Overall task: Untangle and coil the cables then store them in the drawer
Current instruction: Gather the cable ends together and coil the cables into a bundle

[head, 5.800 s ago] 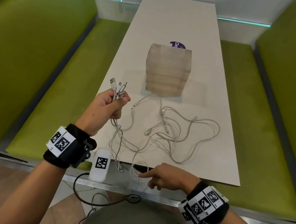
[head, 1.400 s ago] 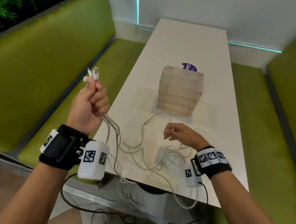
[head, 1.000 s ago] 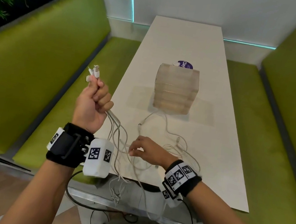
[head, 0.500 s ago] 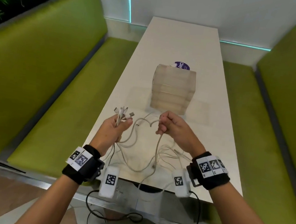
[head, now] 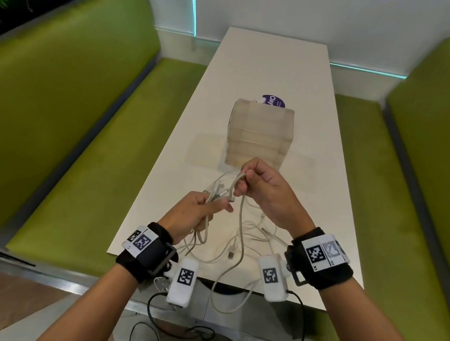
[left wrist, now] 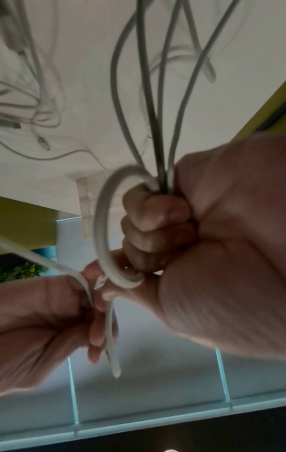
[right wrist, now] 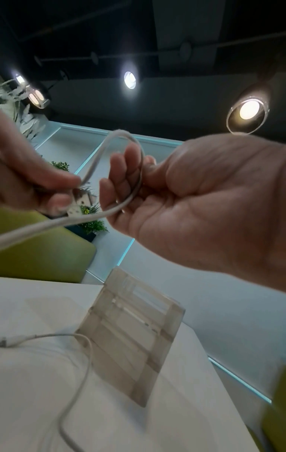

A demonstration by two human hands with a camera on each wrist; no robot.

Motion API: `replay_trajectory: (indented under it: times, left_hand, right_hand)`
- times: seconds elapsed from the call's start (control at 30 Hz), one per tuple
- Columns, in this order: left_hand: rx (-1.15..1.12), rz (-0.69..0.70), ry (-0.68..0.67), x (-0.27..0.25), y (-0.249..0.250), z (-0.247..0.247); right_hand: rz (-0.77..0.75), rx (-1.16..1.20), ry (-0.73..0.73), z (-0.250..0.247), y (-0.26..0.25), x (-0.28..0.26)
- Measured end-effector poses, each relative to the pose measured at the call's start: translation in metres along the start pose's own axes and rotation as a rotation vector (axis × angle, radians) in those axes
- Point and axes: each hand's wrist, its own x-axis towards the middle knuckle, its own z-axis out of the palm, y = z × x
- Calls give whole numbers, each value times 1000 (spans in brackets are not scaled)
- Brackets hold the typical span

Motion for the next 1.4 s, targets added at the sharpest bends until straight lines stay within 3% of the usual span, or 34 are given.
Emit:
replay_trajectory:
  times: [0.07, 0.2, 0.3, 0.47, 0.6, 0.8, 0.97, 1.1, 1.2, 1.3, 1.4]
  left_hand:
    - [-153, 4, 96, 5, -2, -3]
    - [-413, -14, 134, 8, 4, -1]
    - [-409, -42, 119, 8, 10, 3]
    - [-188, -46, 116, 5, 14, -2]
    - [-313, -49, 235, 8, 20, -22]
    - [-518, 91, 375, 4, 39, -45]
    - [-632, 226, 462, -4, 49, -72]
    - [-544, 229, 504, -5, 47, -78]
    - [-307, 160, 494, 4, 33, -61]
    - [46, 70, 386, 14, 17, -30]
    - [164, 17, 271, 22, 10, -1]
  right_hand:
    - [-9, -134, 38, -3, -2, -2]
    - [17, -444, 55, 5, 3, -2]
    - [52, -638, 54, 16, 10, -1]
    - [69, -707, 121, 15, 7, 3]
    - [276, -693, -87, -1, 6, -2]
    - [389, -888, -198, -29, 26, 0]
    - [421, -1111, -61, -73, 55, 0]
    - [402, -1028, 85, -87, 58, -6]
    - [340, -938, 129, -74, 53, -2]
    - [175, -991, 95, -52, 43, 8]
    - [-42, -1137, 23, -26, 31, 18]
